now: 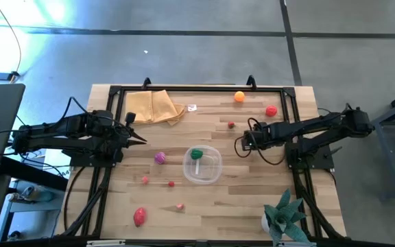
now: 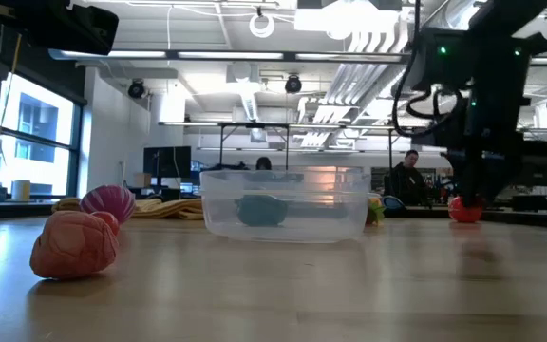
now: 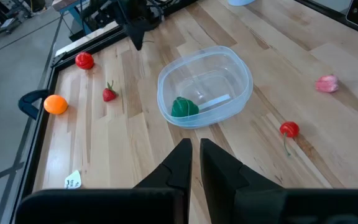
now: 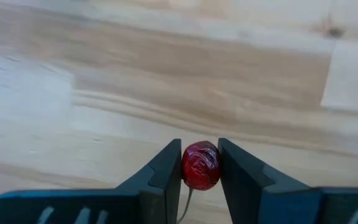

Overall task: Pick and placing Produce into tupperware
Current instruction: Put the top red cherry into the transparent bin

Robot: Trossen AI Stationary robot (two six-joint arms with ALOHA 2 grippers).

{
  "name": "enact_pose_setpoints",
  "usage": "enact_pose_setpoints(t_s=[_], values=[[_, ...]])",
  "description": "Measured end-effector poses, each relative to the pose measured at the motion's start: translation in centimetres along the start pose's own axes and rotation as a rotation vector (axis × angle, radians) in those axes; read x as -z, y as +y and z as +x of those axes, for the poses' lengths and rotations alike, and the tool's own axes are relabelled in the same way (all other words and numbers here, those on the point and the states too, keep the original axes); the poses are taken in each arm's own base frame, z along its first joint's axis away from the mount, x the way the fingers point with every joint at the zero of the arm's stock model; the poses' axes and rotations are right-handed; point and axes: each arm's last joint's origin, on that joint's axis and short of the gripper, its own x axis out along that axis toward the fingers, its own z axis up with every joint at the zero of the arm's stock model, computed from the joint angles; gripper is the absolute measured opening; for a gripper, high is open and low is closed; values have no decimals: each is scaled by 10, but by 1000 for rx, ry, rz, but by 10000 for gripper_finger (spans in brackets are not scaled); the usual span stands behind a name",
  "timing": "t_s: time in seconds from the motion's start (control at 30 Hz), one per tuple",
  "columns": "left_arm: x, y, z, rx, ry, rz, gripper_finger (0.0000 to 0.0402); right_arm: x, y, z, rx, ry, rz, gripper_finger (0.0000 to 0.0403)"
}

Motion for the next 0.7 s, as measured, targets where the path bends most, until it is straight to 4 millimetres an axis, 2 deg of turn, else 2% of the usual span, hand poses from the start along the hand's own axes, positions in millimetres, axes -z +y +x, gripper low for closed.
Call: enact_pose_setpoints(t_s=[0.23, 0.47, 0.57, 0.7], values=[[0, 0, 0, 0, 0, 0, 24, -19, 34, -47, -132, -127, -145, 89], [0, 0, 0, 0, 0, 0, 24, -24, 76, -105, -430, -288, -367, 89], [0, 0, 0, 1, 0, 0, 24, -21, 95, -115, -502, -299, -465, 89], [0, 0, 0, 0, 0, 0, 24, -13, 123, -108, -471, -271, -575, 89]])
